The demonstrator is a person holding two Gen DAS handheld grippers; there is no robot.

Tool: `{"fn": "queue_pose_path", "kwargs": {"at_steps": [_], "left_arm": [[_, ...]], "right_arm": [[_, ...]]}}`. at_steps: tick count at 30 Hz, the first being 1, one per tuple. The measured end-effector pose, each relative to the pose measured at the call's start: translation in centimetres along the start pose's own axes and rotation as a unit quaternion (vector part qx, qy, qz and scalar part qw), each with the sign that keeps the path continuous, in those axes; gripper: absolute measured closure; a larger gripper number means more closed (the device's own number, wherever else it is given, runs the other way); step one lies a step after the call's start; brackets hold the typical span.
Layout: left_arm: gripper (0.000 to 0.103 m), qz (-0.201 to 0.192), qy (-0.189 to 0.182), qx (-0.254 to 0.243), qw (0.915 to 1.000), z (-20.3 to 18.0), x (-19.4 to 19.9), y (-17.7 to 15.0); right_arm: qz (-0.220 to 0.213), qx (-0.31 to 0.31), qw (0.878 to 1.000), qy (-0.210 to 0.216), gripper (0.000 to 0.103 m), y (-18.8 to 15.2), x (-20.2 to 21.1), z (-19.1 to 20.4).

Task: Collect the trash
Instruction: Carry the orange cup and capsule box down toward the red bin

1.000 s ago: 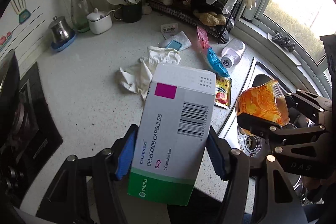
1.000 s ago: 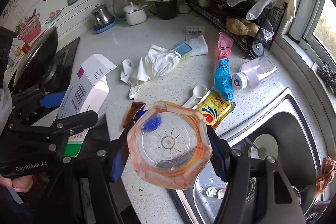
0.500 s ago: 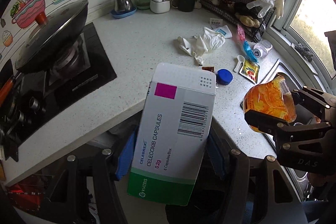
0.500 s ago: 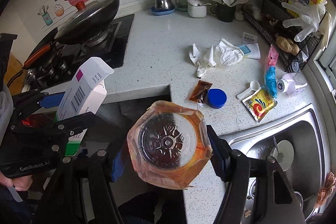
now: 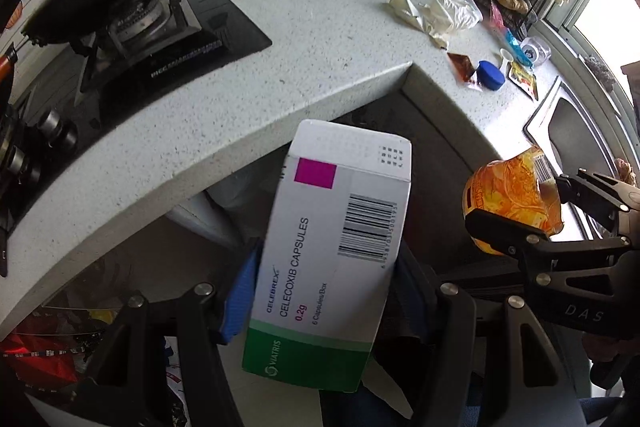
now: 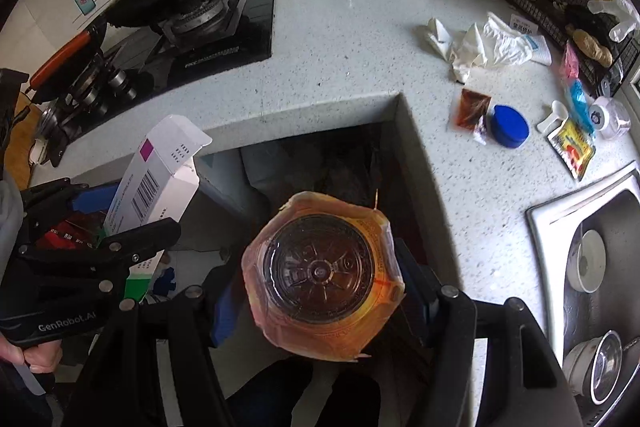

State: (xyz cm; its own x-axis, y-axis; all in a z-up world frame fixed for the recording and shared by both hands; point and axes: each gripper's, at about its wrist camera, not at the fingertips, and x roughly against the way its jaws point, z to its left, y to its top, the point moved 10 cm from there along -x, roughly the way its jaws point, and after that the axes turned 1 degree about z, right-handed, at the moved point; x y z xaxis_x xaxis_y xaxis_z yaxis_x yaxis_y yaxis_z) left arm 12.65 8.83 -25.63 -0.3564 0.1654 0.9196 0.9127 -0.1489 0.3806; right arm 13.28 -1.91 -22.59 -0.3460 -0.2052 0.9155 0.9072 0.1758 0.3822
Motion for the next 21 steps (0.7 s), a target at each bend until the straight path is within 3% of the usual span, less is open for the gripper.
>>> {"fn": "queue_pose_path", "kwargs": {"at_steps": [10,21], "left_arm": [[0.042,0.058,0.002,-0.011,0.9983,1.8,-12.7,-6.4],[0.042,0.074,0.000,-0.042,0.9964,2.4,-29.8,-10.6]], "right_arm": [[0.040,-0.046,0.998,-0.019,0.039,-6.7,-11.8,-1.2],[0.054,-0.081,0.995,-0.033,0.039,-12.2,-28.3,-5.3]]}}
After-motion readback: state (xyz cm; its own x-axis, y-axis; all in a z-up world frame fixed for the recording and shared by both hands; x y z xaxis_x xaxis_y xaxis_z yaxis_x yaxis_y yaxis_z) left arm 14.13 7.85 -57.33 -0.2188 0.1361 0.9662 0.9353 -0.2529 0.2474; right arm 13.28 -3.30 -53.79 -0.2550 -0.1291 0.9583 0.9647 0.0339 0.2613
